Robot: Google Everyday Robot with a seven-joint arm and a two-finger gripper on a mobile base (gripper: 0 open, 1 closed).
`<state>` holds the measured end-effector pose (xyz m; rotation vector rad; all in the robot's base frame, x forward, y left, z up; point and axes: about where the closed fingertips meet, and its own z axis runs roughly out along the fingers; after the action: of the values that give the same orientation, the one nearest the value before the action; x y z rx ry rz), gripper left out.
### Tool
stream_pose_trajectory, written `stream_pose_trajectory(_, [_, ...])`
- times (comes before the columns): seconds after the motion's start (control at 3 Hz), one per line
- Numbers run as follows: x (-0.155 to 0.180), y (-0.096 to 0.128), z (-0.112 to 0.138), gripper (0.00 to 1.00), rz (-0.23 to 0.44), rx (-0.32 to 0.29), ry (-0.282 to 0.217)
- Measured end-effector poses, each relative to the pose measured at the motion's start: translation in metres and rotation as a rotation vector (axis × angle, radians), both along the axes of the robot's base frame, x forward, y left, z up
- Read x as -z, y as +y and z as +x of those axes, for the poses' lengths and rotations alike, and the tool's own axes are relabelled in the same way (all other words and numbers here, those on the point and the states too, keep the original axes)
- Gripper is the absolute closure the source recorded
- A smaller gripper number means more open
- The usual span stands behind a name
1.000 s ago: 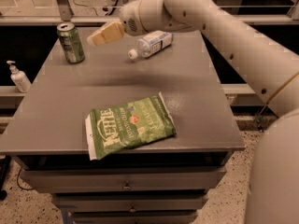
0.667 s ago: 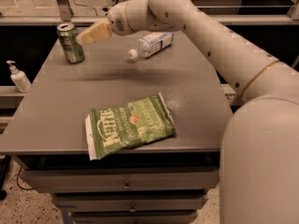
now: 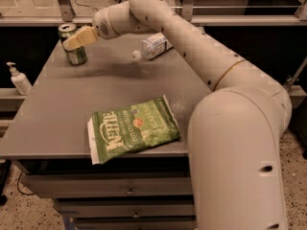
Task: Move green can near green jalapeno chip bag
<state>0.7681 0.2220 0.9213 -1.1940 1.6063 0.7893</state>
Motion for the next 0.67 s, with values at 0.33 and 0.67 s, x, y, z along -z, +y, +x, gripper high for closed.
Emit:
stream_pose_trajectory(0.33, [0.008,0.020,0.001,0.00,-0.009,-0.027,0.001])
stream_pose_trajectory(0.67, [0.011,0.032,-0.006,0.18,0.001,-0.057,0.016])
